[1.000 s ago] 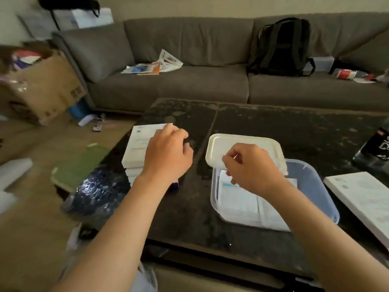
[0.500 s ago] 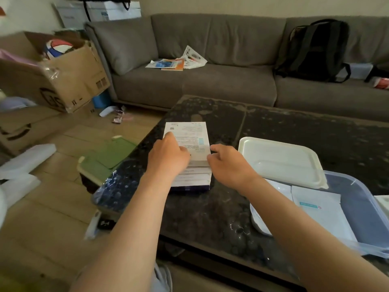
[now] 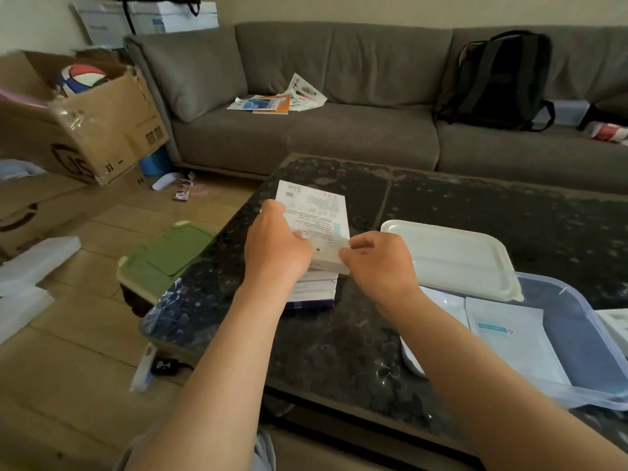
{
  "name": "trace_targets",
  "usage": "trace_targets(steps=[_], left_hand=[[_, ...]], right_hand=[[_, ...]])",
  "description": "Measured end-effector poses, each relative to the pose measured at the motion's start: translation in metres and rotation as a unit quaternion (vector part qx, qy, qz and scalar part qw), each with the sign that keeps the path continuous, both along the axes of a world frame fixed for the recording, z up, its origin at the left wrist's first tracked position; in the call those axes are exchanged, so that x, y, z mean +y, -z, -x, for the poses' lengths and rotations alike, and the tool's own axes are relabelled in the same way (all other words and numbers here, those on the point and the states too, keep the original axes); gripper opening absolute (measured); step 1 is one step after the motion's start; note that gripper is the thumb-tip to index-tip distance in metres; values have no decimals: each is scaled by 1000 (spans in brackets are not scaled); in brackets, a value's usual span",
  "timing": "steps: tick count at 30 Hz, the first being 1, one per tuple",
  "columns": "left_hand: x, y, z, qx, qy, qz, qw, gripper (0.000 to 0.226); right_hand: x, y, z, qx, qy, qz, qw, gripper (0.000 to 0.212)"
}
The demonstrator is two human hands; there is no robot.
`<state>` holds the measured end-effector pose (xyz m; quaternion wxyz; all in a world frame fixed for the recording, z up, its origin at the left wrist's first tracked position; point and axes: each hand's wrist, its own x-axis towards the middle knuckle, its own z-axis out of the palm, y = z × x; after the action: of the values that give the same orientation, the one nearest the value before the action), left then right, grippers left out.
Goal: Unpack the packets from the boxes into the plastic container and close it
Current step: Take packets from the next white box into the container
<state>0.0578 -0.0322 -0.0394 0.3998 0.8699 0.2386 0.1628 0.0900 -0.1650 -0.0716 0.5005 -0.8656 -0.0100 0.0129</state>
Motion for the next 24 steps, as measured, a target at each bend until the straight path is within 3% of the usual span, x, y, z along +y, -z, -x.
trace_targets(steps=[3, 6, 8, 13, 15, 17, 20, 24], left_hand=[[-16, -2, 0, -60, 2, 37, 998, 45], [-38, 1, -3, -132, 22, 112, 985, 41], [-56, 6, -4, -156, 48, 161, 973, 41], [-99, 13, -2, -161, 123, 308, 930, 57], [-108, 13, -2, -122, 137, 434, 882, 66], [-116, 15, -4, -66, 185, 526, 827, 58], [-129, 18, -1, -13, 277, 562, 779, 49], [-144, 25, -4, -37, 312, 566, 763, 52]], right_hand=[[-16, -8, 3, 32, 54, -142, 988, 16], [-41, -25, 7, 90, 63, -314, 943, 30], [-63, -34, 9, 95, 68, -367, 923, 36], [-126, -41, 14, 53, 90, -375, 921, 29], [-147, -41, 15, 55, 82, -381, 919, 25], [-165, -40, 16, 72, 51, -388, 917, 26], [-185, -42, 17, 84, -21, -366, 926, 30], [-197, -41, 16, 18, 1, -284, 959, 24]])
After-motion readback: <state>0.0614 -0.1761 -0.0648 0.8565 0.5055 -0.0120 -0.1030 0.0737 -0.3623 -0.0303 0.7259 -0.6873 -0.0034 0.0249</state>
